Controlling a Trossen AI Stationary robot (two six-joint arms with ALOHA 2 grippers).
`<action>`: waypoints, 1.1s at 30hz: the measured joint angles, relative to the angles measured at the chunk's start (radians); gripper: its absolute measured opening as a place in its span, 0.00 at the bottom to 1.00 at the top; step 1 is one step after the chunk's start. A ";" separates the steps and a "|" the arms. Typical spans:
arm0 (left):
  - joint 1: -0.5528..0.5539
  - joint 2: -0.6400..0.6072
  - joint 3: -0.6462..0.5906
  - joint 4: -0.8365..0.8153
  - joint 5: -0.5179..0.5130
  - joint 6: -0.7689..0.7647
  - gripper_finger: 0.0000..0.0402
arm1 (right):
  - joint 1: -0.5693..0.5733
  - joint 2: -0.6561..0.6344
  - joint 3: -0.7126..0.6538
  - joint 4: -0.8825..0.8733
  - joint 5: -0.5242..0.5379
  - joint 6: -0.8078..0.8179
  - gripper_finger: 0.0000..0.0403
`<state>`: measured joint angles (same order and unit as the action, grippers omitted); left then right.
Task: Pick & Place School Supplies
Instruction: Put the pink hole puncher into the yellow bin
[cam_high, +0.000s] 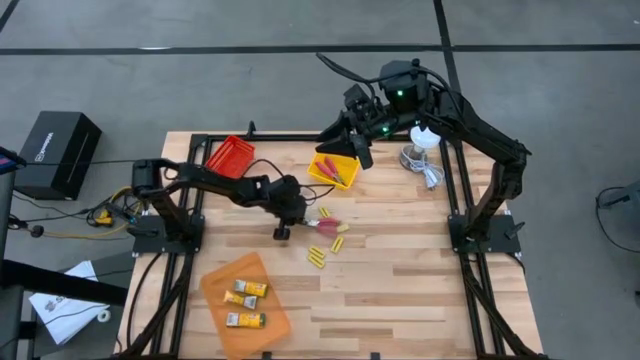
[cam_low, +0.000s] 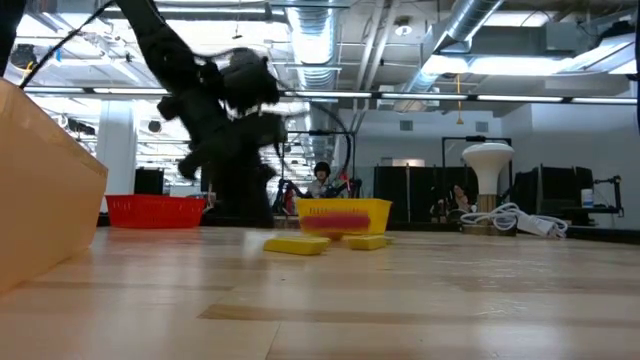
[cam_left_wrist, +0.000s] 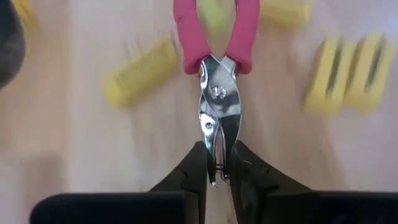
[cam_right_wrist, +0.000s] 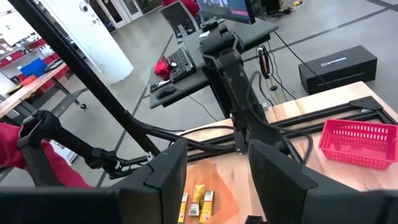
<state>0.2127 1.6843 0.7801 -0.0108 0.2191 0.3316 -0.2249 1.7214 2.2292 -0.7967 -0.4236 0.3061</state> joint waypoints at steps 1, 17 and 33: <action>0.000 -0.015 0.011 0.012 0.003 -0.001 0.09 | 0.000 0.000 0.000 0.000 -0.001 -0.001 0.40; 0.118 -0.242 0.049 -0.062 -0.171 -0.135 0.09 | -0.038 0.000 0.000 0.060 -0.054 -0.044 0.39; 0.326 -0.132 0.152 -0.117 -0.140 0.171 0.09 | -0.039 0.000 0.001 0.087 -0.077 -0.017 0.37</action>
<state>0.5384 1.5526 0.9324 -0.1282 0.0788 0.5026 -0.2642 1.7210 2.2299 -0.7097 -0.5011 0.2893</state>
